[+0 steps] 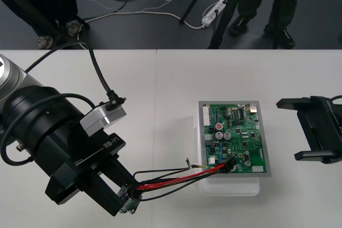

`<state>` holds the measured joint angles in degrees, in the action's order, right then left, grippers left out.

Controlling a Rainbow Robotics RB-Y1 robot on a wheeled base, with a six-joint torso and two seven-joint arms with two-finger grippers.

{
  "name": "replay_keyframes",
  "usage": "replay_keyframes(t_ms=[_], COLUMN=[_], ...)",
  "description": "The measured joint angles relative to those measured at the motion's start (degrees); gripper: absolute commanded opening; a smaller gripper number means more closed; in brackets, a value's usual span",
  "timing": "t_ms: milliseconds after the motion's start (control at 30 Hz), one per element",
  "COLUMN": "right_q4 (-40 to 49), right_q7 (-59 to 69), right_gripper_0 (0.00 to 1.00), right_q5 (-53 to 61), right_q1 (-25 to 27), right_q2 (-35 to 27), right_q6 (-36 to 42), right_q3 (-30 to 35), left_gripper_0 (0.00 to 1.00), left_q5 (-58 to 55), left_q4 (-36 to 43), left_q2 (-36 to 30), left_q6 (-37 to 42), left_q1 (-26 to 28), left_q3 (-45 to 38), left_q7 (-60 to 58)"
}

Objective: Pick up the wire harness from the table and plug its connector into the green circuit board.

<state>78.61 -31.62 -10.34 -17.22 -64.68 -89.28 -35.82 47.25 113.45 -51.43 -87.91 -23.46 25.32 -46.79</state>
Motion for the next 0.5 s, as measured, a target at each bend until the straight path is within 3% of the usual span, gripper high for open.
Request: replay_keyframes(t_ms=[500], right_q4=[7.4], right_q7=[1.1], right_gripper_0=[1.00], right_q5=[-0.4], right_q1=[-1.3], right_q2=[0.7], right_q6=[0.0], right_q3=[0.0], left_gripper_0=[0.00], left_q5=[0.0], left_q4=[0.0], left_q2=[3.0], left_q6=[0.2], left_q1=[0.0], left_q3=[0.0], left_q7=[0.0])
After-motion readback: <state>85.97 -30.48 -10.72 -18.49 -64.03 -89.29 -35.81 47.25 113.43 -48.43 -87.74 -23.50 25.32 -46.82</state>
